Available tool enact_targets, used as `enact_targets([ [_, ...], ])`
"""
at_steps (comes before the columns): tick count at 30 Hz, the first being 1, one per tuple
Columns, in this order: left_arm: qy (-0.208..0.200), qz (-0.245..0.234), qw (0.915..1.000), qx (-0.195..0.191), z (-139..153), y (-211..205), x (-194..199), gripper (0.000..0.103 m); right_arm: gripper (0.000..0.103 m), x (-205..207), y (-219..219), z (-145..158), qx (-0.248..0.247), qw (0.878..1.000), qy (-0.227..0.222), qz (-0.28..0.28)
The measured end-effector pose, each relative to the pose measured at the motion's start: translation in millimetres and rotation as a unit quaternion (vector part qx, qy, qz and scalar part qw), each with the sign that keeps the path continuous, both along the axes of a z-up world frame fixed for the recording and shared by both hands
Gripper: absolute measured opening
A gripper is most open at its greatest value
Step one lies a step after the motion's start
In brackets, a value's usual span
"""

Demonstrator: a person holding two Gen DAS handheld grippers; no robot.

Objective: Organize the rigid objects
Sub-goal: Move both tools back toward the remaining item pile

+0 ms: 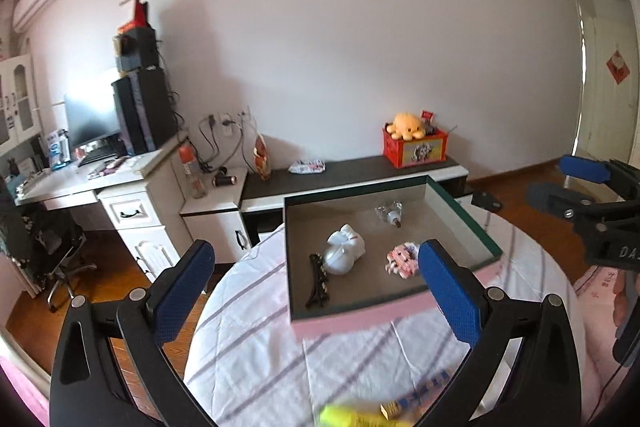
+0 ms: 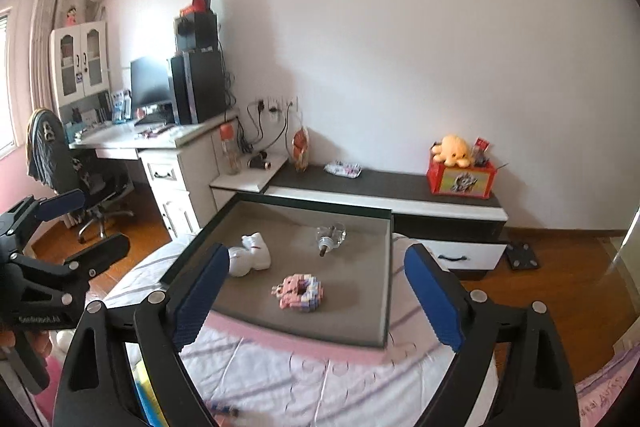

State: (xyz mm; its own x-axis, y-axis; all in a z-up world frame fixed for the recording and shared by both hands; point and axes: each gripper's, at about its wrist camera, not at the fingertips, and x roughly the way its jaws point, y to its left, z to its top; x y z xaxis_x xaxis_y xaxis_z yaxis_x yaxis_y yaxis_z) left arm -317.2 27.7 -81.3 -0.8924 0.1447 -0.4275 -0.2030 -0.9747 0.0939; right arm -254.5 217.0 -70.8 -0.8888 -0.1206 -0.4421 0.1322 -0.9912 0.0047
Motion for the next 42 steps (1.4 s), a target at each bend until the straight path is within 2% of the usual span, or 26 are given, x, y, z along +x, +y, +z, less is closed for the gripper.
enact_targets([
  [5,0.021,0.039,0.999,-0.001,1.7,-14.8,54.4,0.103,0.091,57.6,-0.1,3.5,0.0,1.0,0.024,-0.018],
  [10,0.022,0.032,0.9988,0.03,1.0,-24.9,102.1,0.103,0.092,106.1,-4.7,1.6,-0.006,0.999,0.04,-0.03],
  [18,0.027,0.029,0.9988,0.027,0.2,-32.0,148.6,0.103,0.092,150.7,-14.2,-10.4,-0.013,0.999,0.033,-0.023],
  [26,0.018,0.038,0.9991,0.013,-12.6,-41.6,166.8,0.103,0.092,173.4,-9.7,-24.0,-0.014,0.999,0.014,-0.039],
  [32,-0.006,0.046,0.9989,0.005,-33.5,-53.9,166.8,0.103,0.092,173.8,-8.2,-42.6,-0.012,0.999,-0.013,-0.051],
  [35,-0.033,0.053,0.998,-0.001,-55.1,-60.5,158.1,0.103,0.092,172.3,-5.9,-55.7,-0.008,0.998,-0.028,-0.059],
  [39,-0.084,0.065,0.9944,-0.006,-89.9,-66.5,136.6,0.103,0.092,161.7,-0.8,-86.2,-0.008,0.995,-0.07,-0.072],
  [42,-0.103,0.068,0.9924,-0.008,-107.1,-65.8,127.9,0.103,0.092,151.4,1.3,-113.4,-0.013,0.991,-0.109,-0.08],
])
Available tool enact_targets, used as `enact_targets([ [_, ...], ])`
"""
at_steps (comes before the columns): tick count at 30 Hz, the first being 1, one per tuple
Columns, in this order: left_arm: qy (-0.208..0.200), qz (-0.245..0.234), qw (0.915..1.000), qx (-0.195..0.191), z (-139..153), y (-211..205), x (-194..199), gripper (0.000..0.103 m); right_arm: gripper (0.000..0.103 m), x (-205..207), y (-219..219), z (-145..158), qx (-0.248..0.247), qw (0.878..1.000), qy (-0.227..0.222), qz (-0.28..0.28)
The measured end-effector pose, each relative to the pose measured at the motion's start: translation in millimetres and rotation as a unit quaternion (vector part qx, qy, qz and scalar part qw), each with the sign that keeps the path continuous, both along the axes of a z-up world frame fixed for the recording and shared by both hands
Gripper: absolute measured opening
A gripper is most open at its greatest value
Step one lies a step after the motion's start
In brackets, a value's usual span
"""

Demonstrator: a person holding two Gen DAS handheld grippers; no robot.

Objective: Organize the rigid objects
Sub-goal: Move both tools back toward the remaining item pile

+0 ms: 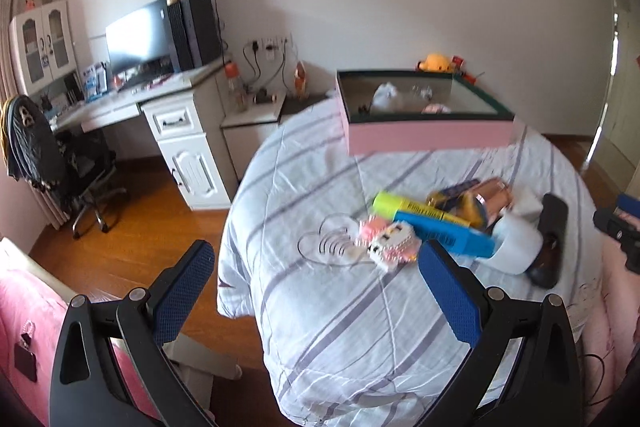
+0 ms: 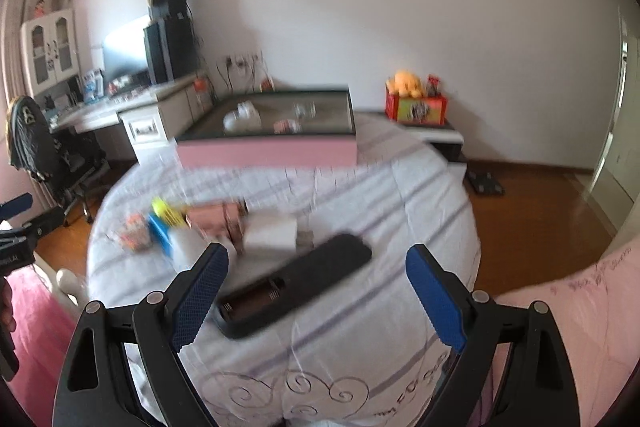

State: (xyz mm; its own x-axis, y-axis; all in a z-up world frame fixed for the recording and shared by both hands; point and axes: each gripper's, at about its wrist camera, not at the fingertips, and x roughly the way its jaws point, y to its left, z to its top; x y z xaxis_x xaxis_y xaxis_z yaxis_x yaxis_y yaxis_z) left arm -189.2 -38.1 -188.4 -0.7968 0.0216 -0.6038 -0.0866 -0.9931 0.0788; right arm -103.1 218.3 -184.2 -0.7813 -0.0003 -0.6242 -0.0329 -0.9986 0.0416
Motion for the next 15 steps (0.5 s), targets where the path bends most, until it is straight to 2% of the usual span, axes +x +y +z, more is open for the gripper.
enact_targets([
  [6,-0.011,-0.013,0.9999,0.001,-10.4,3.9,-5.8,0.103,0.092,-17.3,-7.3,-38.7,-0.015,0.999,-0.049,-0.011],
  [15,-0.022,-0.029,0.9993,-0.004,-16.8,10.1,-7.5,0.103,0.092,-20.4,-26.0,-50.3,-0.008,0.997,-0.07,-0.012],
])
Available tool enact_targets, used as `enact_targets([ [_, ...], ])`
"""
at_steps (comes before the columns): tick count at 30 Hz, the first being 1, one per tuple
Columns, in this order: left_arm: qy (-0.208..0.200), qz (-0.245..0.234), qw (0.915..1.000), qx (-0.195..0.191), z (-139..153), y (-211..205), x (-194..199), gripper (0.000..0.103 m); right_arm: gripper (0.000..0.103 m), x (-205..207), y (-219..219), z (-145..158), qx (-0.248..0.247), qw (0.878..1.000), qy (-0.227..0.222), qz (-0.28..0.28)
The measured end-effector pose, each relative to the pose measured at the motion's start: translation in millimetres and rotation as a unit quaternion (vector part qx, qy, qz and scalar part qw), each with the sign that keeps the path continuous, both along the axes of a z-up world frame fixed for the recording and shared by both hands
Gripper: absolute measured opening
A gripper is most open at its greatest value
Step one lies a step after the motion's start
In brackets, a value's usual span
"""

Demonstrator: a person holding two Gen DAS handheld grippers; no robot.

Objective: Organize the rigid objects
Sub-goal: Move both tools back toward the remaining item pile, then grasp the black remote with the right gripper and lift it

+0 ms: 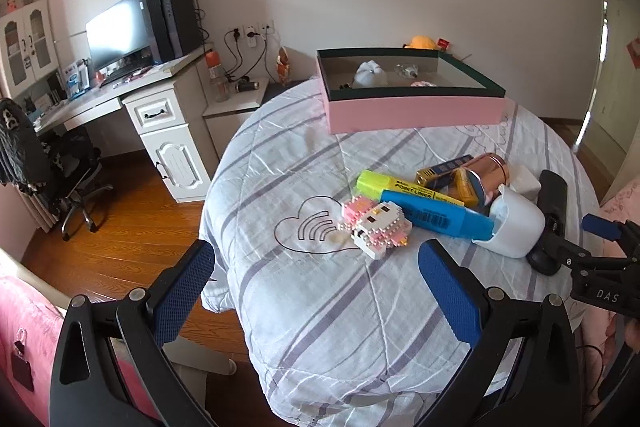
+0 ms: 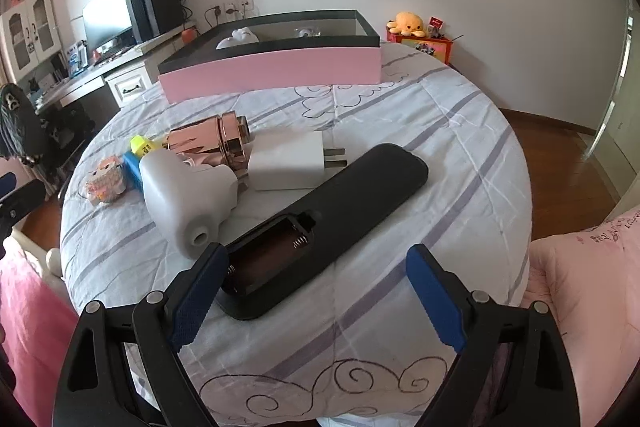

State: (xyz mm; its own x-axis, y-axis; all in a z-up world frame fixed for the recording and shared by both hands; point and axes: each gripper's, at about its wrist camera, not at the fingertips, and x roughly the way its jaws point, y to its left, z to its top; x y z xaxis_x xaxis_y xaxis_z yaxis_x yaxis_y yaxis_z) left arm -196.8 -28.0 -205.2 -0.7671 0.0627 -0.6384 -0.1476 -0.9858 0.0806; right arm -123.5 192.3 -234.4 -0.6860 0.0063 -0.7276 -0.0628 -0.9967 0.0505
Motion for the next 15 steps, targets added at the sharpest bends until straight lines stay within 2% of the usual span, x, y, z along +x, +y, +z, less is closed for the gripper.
enact_targets([
  [5,-0.006,-0.008,1.0,-0.002,-2.8,5.0,-2.6,0.103,0.092,4.1,-3.5,5.9,0.013,1.0,-0.008,0.004],
  [10,-0.01,-0.012,0.9999,-0.004,-5.0,7.3,-4.8,0.103,0.092,14.6,-18.7,7.7,0.069,0.998,-0.002,0.012],
  [13,-0.012,-0.016,0.9998,-0.004,-6.2,8.8,-4.5,0.103,0.092,11.1,-15.1,-3.2,0.036,0.999,-0.01,0.015],
  [15,-0.014,-0.018,0.9997,-0.006,-7.3,10.1,-4.6,0.103,0.093,10.7,-16.3,-3.2,0.049,0.999,0.006,0.014],
])
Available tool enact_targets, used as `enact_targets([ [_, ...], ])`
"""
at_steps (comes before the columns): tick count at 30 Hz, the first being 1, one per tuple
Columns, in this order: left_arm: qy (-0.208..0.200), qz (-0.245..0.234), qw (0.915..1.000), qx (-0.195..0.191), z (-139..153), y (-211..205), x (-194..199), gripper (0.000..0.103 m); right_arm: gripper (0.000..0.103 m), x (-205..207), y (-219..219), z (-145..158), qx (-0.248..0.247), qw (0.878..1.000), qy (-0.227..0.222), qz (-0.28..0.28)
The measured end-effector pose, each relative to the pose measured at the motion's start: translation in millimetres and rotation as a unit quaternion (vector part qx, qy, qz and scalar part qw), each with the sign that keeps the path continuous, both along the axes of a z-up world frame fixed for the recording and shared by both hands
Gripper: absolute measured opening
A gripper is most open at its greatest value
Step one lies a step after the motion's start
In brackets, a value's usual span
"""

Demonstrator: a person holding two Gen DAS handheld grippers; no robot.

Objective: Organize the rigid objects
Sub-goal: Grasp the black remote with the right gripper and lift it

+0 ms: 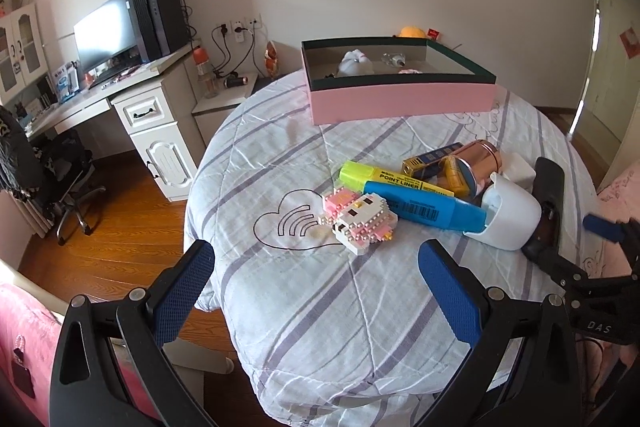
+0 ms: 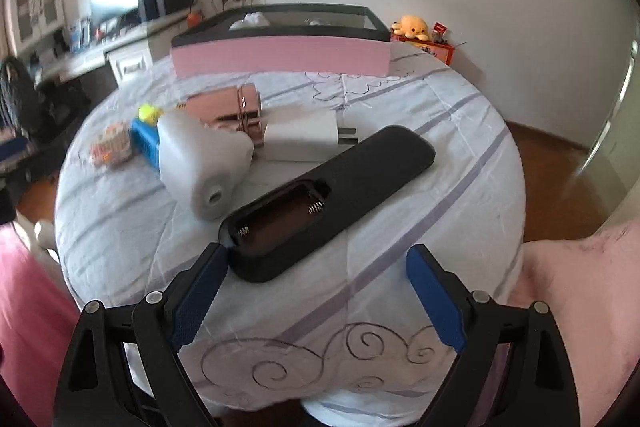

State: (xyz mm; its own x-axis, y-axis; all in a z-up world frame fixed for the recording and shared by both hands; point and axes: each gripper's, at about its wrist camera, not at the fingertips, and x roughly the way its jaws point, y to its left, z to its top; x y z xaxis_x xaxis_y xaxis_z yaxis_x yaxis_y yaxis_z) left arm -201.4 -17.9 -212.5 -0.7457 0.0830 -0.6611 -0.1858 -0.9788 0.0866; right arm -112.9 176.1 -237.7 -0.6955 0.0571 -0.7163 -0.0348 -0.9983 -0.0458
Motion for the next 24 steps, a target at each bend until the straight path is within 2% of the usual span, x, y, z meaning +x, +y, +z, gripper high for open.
enact_targets([
  [2,-0.002,-0.001,1.0,-0.001,-1.1,0.8,-0.7,0.103,0.103,-1.8,1.7,-1.3,0.015,1.0,0.006,-0.002],
  [5,-0.004,-0.001,1.0,0.0,-2.7,1.2,-1.2,0.103,0.103,-8.5,14.6,-1.5,-0.012,1.0,0.009,0.009],
  [7,-0.007,0.0,1.0,0.0,-4.3,2.0,-2.2,0.103,0.103,-13.9,23.9,-2.0,-0.008,1.0,0.012,0.006],
  [14,-0.014,-0.004,0.9999,-0.007,-8.6,8.0,-6.5,0.103,0.103,-22.0,71.4,-0.5,-0.025,0.998,0.019,-0.049],
  [18,-0.016,-0.005,0.9999,0.0,-9.8,11.8,-9.9,0.103,0.103,-26.0,74.9,8.9,-0.036,0.997,0.029,-0.058],
  [24,-0.021,-0.015,0.9997,-0.006,-12.3,16.5,-11.1,0.103,0.103,-54.1,70.3,4.6,-0.069,0.996,0.009,-0.062],
])
